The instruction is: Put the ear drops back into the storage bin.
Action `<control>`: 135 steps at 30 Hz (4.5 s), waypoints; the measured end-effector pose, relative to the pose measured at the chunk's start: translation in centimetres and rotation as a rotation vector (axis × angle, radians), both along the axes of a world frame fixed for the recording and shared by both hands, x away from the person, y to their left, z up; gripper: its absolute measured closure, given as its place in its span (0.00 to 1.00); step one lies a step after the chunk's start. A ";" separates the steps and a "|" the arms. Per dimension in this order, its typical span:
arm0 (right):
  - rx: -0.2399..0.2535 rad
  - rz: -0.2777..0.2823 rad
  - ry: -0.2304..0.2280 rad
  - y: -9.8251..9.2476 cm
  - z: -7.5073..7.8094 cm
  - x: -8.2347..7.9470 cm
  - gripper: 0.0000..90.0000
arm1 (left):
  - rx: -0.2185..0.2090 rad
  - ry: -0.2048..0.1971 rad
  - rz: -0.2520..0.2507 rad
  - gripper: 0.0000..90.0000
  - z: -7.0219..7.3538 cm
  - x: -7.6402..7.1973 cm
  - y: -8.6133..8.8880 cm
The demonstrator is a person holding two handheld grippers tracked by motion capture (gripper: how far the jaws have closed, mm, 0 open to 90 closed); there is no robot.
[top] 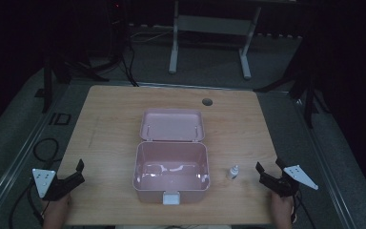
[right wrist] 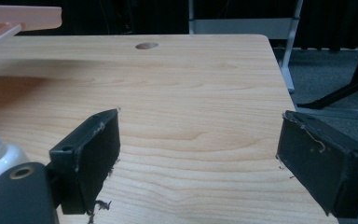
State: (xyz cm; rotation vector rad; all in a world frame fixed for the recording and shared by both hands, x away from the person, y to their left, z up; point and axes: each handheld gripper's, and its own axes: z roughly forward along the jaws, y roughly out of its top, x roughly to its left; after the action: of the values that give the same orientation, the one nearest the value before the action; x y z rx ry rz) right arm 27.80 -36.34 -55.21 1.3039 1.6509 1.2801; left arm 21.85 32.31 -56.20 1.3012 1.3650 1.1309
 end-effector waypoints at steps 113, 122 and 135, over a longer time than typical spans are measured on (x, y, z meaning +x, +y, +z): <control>-0.918 0.698 1.090 8.9 5.9 6.5 0.18 | 0.023 0.019 -0.034 0.00 -0.1 0.1 -0.4; -0.922 0.730 1.053 10.5 6.4 7.3 0.30 | 0.026 0.020 -0.040 0.00 -0.1 0.1 -0.5; -0.918 0.774 1.048 12.9 5.9 8.7 0.34 | 0.028 0.019 -0.043 0.00 -0.1 0.1 -0.5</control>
State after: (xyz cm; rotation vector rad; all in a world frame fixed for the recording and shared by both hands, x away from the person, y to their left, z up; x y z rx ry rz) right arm 36.54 -23.42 -49.34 0.7127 3.1169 -0.1179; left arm 21.91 31.85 -56.34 1.3587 1.3329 1.1144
